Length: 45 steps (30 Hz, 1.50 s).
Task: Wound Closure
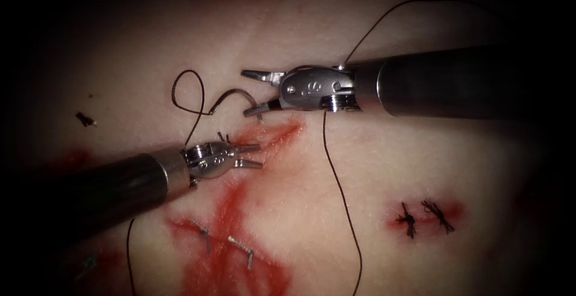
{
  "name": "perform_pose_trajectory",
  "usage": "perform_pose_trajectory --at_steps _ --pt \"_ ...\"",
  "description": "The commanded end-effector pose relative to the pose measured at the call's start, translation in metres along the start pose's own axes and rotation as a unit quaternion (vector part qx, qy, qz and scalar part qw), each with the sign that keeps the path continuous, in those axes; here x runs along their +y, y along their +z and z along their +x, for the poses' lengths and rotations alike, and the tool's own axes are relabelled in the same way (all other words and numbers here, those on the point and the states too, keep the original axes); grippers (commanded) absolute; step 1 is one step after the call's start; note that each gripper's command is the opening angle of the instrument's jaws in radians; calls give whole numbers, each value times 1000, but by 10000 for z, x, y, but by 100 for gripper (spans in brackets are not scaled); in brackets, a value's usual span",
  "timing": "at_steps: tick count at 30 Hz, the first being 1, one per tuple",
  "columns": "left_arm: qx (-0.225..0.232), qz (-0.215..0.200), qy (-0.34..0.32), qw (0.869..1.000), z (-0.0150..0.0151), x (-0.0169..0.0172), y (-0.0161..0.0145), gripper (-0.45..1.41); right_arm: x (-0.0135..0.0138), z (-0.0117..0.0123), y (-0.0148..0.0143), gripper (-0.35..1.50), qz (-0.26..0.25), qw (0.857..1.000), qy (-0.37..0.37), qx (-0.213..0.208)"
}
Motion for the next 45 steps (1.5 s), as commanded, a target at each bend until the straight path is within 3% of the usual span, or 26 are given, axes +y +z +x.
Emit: perform_pose_trajectory --at_steps 1,8,12,22,25,27,29,35,37,38,39,41,45 --pt "-2 -2 -3 1000 -1 -1 10 41 -3 5 10 148 -1 1000 -6 3" --pt "-4 -5 -1 1000 -3 -2 10 42 -18 22 22 148 -4 999 -47 -1" --pt "-3 -7 -3 1000 -1 -2 8 42 -28 28 33 147 11 996 -82 -23" --pt "-3 -8 -4 1000 1 -1 6 41 -31 17 45 137 4 984 -154 -86" --pt "-3 -8 -4 1000 1 -1 6 41 -31 14 39 111 1 983 -154 -99" --pt "-3 -8 -4 1000 1 0 6 39 -31 14 36 49 5 984 -152 -95" --pt "-3 -8 -4 1000 1 0 6 39 -32 14 31 -35 19 985 -150 -78" --pt "-3 -8 -4 1000 2 0 6 39 -32 23 22 -33 -3 988 -143 -48" --pt "-3 -8 -4 1000 2 0 6 37 -30 28 24 66 -5 989 -140 -48" --pt "-3 -8 -4 1000 2 0 6 37 -29 29 25 103 -5 989 -139 -47" --pt "-3 -8 -4 1000 2 0 6 37 -27 31 28 126 -8 989 -138 -49" --pt "-3 -8 -4 1000 2 0 6 37 -24 32 32 145 -11 989 -136 -52" --pt "-3 -8 -4 1000 2 0 6 37 -22 32 34 148 -14 989 -135 -55"
